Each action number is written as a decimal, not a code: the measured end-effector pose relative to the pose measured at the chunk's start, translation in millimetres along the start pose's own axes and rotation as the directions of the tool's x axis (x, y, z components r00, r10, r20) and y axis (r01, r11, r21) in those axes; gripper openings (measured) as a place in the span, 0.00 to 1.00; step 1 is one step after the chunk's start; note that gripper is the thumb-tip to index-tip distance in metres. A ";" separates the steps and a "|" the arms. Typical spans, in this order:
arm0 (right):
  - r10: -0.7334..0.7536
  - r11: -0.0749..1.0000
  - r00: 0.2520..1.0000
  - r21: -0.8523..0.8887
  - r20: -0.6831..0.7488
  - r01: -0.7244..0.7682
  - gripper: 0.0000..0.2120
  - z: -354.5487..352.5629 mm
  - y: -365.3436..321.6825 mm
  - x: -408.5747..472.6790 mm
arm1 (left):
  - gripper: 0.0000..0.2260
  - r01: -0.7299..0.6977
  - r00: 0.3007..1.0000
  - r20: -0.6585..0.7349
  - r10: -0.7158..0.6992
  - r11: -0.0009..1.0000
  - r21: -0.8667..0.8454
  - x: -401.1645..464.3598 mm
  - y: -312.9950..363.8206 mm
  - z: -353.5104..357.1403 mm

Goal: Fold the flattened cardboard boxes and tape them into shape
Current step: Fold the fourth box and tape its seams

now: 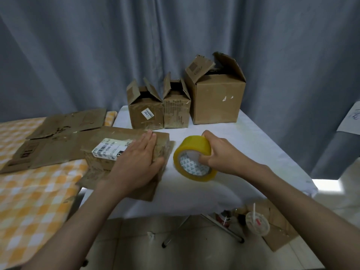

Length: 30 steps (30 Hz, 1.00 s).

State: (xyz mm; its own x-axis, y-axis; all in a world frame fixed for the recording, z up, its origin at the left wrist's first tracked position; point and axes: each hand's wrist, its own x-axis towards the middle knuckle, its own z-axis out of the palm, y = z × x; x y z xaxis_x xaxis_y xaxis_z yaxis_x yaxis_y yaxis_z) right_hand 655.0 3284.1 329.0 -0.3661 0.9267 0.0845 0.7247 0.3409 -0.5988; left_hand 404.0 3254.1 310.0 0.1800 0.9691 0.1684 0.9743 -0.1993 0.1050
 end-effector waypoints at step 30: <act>0.158 0.957 0.959 0.277 -0.234 -0.090 0.16 -18.9 57.9 57.1 | 0.52 0.274 0.960 -0.010 -0.281 0.942 -0.195 16.5 49.5 -13.5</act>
State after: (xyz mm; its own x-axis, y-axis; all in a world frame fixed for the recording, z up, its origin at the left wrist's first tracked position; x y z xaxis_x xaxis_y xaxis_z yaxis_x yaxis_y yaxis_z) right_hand 687.1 3359.7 314.2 -0.1006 0.9798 0.1728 0.5648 0.1992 -0.8008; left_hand 453.5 3258.3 331.2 -0.1025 0.9845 0.1422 0.9404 0.0493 0.3365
